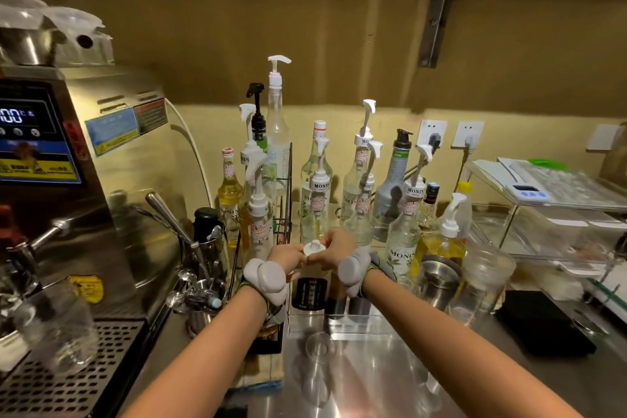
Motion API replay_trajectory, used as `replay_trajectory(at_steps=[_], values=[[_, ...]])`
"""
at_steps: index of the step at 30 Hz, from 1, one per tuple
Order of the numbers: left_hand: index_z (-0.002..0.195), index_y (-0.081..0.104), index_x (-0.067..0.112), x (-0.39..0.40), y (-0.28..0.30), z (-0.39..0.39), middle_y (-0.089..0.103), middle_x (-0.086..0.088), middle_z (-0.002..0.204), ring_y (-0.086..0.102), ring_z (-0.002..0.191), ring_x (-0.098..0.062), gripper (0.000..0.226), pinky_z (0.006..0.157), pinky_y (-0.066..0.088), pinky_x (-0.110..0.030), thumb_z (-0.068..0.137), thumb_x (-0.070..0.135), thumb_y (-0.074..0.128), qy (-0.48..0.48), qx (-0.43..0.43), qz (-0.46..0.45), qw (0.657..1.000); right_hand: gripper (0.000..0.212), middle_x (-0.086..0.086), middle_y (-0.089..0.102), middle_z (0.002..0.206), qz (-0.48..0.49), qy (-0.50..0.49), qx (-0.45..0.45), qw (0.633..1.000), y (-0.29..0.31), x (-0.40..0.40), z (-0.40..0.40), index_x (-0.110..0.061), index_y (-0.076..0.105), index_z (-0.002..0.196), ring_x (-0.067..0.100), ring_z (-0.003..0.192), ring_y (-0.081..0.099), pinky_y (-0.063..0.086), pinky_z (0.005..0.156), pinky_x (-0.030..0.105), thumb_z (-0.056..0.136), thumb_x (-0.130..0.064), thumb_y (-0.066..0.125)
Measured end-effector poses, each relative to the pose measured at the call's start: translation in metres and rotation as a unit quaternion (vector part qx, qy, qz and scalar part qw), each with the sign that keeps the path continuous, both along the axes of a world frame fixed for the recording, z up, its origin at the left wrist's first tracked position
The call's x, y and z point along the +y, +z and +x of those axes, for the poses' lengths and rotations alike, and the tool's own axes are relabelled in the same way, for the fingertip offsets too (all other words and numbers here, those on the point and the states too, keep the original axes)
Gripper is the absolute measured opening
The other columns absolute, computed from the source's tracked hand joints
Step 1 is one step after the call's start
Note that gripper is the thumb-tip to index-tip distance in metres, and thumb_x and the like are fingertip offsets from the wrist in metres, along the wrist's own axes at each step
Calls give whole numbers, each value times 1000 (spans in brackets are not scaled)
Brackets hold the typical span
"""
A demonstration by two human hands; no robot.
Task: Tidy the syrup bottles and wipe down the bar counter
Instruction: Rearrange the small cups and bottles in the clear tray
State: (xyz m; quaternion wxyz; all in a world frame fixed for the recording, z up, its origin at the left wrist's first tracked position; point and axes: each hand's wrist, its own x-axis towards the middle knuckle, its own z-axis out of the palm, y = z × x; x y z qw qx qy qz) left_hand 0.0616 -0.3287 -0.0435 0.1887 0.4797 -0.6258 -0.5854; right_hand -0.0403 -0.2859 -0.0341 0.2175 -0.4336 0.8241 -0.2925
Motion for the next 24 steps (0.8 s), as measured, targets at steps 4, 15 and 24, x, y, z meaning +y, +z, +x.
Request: replay_trajectory(at_steps=[4,15,24], values=[[68,54,14,-4,-11,-2,46,-9,68,42,57,-15,39,36,33,-15,90,-13,37,19,22,75,997,43,20,70,99,27,12,4,1000,-9,-6,-2,-17,40,60,23,85,66,52,74,34,66,-24,81],[69,49,10,-3,-25,-9,41,-6,64,43,47,-10,33,50,31,-20,90,-11,33,54,-15,129,990,24,4,54,71,132,36,67,988,-24,-16,-5,-12,57,64,16,81,51,40,61,25,77,-26,72],[71,49,6,-2,-28,-10,42,-5,39,37,18,-5,30,30,27,-10,90,-11,32,81,-1,124,989,19,14,64,100,142,35,66,987,-26,-29,-9,0,63,98,24,109,57,49,86,29,95,-12,50]])
